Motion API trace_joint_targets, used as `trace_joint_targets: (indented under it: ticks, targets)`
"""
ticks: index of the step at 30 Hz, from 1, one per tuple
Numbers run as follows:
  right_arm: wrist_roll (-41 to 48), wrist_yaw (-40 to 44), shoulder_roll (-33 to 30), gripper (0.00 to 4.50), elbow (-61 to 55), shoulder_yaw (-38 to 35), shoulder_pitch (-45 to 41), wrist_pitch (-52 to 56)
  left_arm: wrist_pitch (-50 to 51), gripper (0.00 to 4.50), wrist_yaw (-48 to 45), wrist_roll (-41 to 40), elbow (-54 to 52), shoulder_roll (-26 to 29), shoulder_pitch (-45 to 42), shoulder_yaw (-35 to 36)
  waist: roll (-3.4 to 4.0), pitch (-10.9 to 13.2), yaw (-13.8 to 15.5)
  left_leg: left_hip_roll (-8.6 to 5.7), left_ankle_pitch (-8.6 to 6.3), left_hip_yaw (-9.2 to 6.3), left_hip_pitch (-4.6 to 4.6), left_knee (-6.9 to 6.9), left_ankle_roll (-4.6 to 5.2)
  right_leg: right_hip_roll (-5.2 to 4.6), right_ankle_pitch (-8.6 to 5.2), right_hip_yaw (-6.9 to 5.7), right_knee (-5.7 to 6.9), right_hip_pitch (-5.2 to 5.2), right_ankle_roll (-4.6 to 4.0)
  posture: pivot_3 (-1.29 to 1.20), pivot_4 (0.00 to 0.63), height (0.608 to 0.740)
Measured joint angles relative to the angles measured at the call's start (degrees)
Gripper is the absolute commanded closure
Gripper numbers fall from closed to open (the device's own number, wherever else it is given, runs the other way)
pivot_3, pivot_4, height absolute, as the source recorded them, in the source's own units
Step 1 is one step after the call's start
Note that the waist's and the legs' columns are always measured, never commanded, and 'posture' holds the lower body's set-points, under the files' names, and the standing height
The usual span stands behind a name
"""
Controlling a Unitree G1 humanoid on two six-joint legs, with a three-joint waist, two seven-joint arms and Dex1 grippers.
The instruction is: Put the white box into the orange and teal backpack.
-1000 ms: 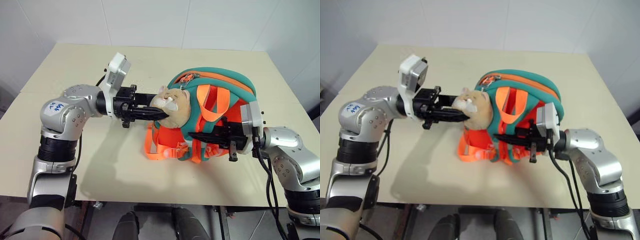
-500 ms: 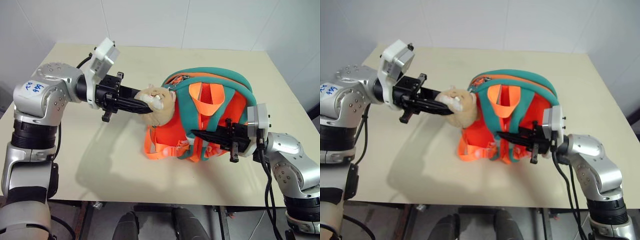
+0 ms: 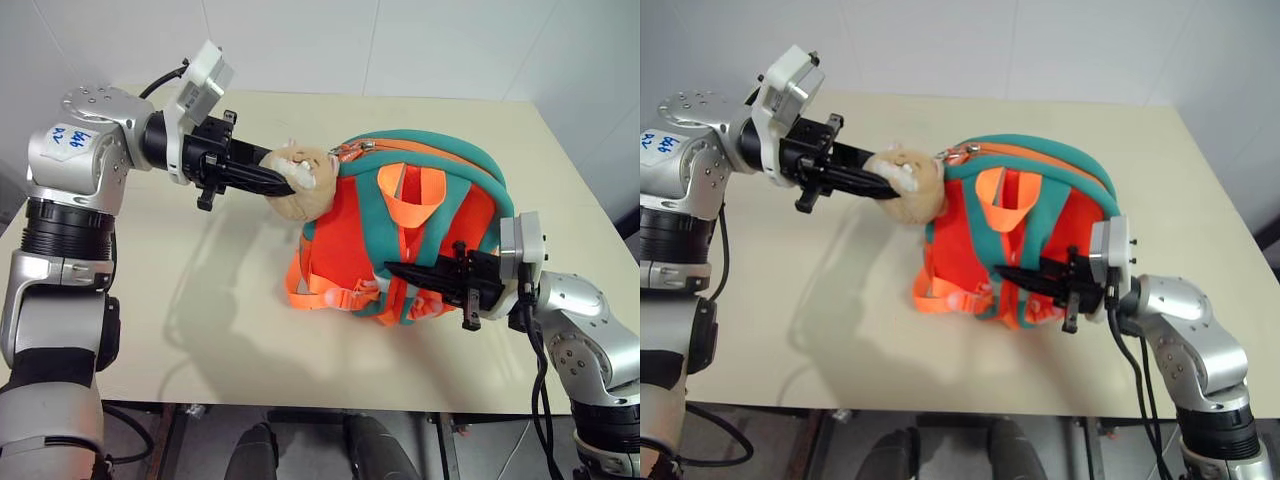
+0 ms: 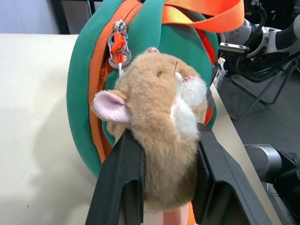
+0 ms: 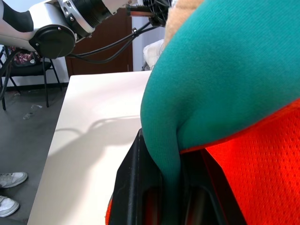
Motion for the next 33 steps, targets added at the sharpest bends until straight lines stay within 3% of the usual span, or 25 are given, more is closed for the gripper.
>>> trace_joint_targets:
  ticks: [15,27,33]
  targets:
    - [0.53,-0.04,-0.02,4.48,-0.50,-0.01,0.97,0.00,0.41,3.69,-0.02,3.33,-2.74,8.10,1.64,0.95,0.00,0.00,0.06,0.00,0.00,0.00,0.01,0.04,0.00,0.00,-0.01,0.01,0.02,0.01,0.00,0.00,0.150,0.740]
    - [0.52,0.35,-0.73,4.48,-0.50,-0.01,0.93,0.01,-6.23,3.69,-0.10,10.99,-2.31,12.99,7.71,-5.30,0.01,0.00,-0.08,0.02,0.00,0.02,0.05,0.01,0.00,0.01,-0.02,0.02,0.05,0.01,-0.03,0.00,0.150,0.740]
    - [0.52,0.63,-0.81,4.48,-0.50,0.00,0.92,0.01,-6.58,3.69,-0.11,11.58,-3.34,12.92,11.64,-7.41,0.01,0.00,-0.04,0.02,0.00,0.02,0.03,0.04,0.00,0.02,-0.02,0.02,0.06,0.01,-0.03,0.00,0.150,0.740]
